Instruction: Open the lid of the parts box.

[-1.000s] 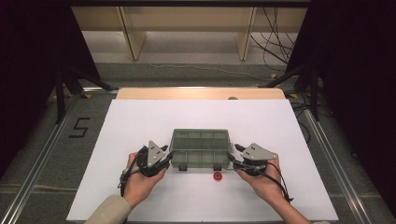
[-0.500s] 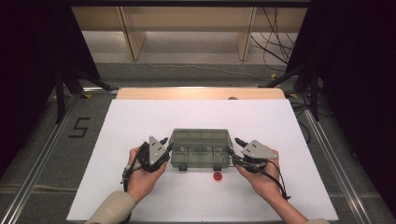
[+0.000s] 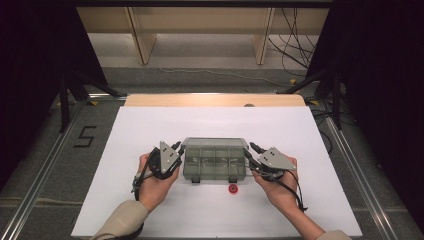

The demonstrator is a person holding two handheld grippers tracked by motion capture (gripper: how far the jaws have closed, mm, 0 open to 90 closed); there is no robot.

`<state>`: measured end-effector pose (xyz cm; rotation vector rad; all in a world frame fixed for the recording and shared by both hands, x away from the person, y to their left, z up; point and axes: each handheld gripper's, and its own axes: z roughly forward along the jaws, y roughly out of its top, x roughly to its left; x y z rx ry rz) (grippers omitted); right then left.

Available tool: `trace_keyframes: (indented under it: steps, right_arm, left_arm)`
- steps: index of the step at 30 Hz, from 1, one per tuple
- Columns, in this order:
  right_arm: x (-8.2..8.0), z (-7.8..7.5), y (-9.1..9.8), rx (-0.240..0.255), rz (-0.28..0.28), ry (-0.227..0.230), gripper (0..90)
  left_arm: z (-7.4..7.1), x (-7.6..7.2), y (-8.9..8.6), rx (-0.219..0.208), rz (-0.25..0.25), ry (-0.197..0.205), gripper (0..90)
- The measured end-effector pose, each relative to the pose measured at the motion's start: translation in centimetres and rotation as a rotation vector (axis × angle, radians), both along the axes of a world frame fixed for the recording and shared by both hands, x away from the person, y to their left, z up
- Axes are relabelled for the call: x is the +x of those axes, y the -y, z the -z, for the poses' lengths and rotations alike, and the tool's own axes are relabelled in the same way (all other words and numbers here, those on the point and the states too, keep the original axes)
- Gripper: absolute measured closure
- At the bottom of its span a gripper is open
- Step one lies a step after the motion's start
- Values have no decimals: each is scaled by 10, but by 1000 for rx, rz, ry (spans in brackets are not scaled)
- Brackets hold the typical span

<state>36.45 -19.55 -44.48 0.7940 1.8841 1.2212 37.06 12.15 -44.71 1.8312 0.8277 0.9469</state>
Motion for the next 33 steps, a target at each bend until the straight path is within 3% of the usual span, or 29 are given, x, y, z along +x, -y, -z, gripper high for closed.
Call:
trace_keyframes:
  steps: [8,13,15,17,25,33]
  right_arm:
    - [6,-1,-4,0,21,34,755]
    - [8,-1,-8,7,39,18,777]
    - [10,-1,-8,7,50,34,801]
    - [11,-2,-8,23,51,8,811]
    - [15,-4,-9,31,83,23,834]
    - [16,-6,-11,49,102,5,841]
  left_arm:
    - [-2,3,2,-17,-12,21,805]
    - [-3,5,2,-26,-19,28,819]
    - [-4,6,2,-35,-21,30,823]
    - [-4,7,3,-37,-21,34,829]
    - [-6,10,3,-53,-30,35,837]
    - [-8,13,3,-65,-41,33,846]
